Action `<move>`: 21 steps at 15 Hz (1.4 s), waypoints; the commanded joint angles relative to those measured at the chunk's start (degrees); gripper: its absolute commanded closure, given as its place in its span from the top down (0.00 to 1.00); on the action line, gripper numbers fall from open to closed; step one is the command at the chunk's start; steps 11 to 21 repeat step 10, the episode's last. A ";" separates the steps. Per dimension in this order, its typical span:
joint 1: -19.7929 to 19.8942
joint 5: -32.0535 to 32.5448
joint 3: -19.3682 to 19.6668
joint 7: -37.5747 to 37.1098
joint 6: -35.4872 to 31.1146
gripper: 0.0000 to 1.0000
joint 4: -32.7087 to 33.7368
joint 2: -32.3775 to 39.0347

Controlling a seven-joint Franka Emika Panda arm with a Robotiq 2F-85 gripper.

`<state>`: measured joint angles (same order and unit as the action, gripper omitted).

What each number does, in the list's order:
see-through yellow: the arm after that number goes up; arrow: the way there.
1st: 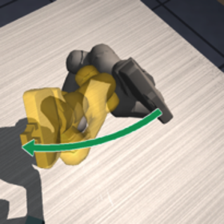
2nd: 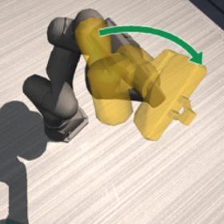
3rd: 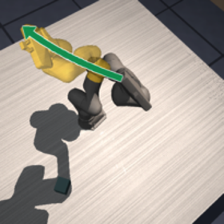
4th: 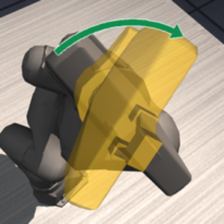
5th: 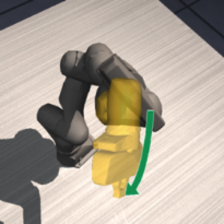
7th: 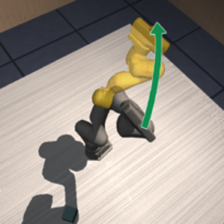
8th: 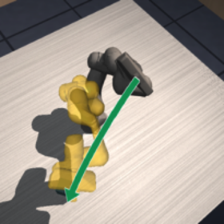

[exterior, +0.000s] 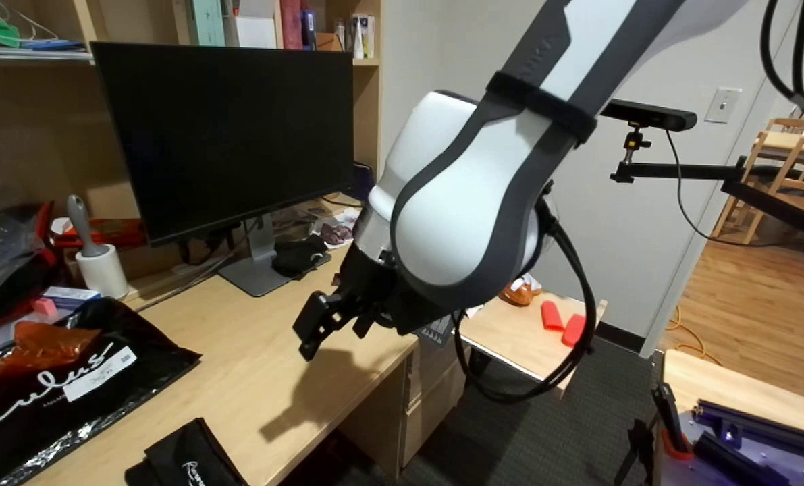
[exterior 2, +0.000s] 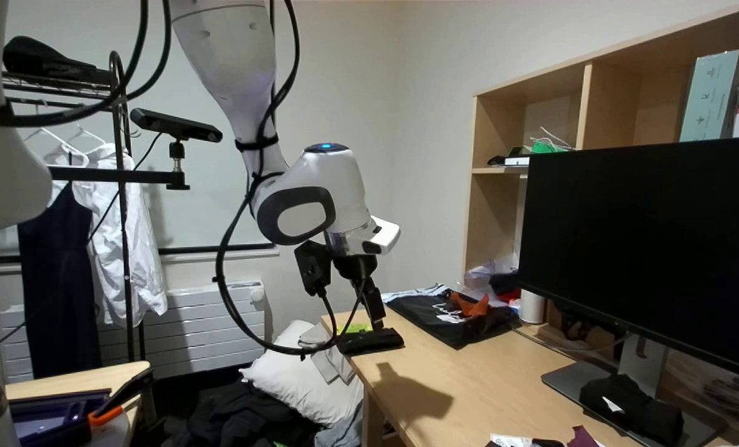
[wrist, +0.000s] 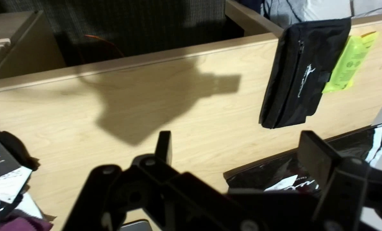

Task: Move the green packet and black bag from the sliding tray to the left side of the table

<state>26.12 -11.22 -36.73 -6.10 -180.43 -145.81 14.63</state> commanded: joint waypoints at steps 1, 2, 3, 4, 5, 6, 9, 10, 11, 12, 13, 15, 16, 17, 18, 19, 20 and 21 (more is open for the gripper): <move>8.61 -4.28 -5.74 -0.18 2.38 1.00 -2.73 -7.16; 13.57 -6.73 -10.39 1.98 1.95 1.00 -1.20 -6.08; 17.10 -9.24 -14.02 3.58 0.62 1.00 0.06 -5.25; 19.96 -11.33 -16.93 4.23 -0.68 1.00 0.88 -4.93; 22.74 -12.55 -19.66 5.11 -1.39 1.00 1.69 -4.33; 25.17 -13.05 -22.26 5.80 -1.19 1.00 2.28 -3.72; 25.08 -11.00 -22.07 3.63 -0.22 1.00 2.27 -4.31; 25.85 -11.01 -22.95 3.65 -0.22 1.00 2.44 -4.07; 25.85 -11.01 -22.95 3.65 -0.22 1.00 2.44 -4.07; 25.85 -11.01 -22.95 3.65 -0.22 1.00 2.44 -4.07; 25.85 -11.01 -22.95 3.65 -0.22 1.00 2.44 -4.07; 25.85 -11.01 -22.95 3.65 -0.22 1.00 2.44 -4.07; 25.85 -11.01 -22.95 3.65 -0.22 1.00 2.44 -4.07; 25.85 -11.01 -22.95 3.65 -0.22 1.00 2.44 -4.07; 25.85 -11.01 -22.95 3.65 -0.22 1.00 2.44 -4.07; 25.85 -11.01 -22.95 3.65 -0.22 1.00 2.44 -4.07; 25.85 -11.01 -22.95 3.65 -0.22 1.00 2.44 -4.07; 25.85 -11.01 -22.95 3.65 -0.22 1.00 2.44 -4.07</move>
